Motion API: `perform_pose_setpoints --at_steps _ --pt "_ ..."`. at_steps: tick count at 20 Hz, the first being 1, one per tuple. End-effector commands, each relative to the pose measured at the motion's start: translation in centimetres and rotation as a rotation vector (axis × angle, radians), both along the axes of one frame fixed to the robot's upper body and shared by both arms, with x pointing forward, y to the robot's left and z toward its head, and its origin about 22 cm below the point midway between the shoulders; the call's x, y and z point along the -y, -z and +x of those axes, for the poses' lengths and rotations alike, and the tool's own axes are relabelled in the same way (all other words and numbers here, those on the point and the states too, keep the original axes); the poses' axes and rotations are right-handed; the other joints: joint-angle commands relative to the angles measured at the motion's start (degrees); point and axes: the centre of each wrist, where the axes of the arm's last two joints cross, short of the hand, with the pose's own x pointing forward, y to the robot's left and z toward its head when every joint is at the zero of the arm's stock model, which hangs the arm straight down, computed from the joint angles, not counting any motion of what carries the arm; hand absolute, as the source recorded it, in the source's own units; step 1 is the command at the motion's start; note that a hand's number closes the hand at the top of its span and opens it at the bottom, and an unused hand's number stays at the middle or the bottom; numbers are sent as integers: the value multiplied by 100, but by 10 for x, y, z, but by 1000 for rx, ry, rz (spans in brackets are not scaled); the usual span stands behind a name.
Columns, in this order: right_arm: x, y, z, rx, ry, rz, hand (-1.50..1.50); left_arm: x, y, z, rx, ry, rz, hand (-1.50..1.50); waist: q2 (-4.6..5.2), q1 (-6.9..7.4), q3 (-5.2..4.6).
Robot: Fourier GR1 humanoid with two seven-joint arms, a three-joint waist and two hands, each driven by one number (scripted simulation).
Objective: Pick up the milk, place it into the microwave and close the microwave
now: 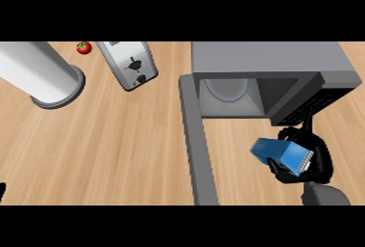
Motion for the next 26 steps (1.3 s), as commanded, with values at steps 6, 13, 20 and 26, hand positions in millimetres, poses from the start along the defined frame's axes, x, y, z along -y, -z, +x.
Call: perform_pose_setpoints --at_steps 6,13,20,26 --pt "-41 -55 29 108 -15 -143 150 -13 2 0 -5 1 -1 -150 -43 35 -70" --pt "-66 -98 91 38 7 -208 150 -18 -6 -4 -14 -24 2 -150 -23 104 -63" --pt "-96 -109 138 10 3 -238 150 -34 1 -1 -11 -10 2 -150 -10 162 -63" --pt "-109 -101 146 39 37 -273 150 -24 11 7 -4 50 -5 -150 55 406 -63"
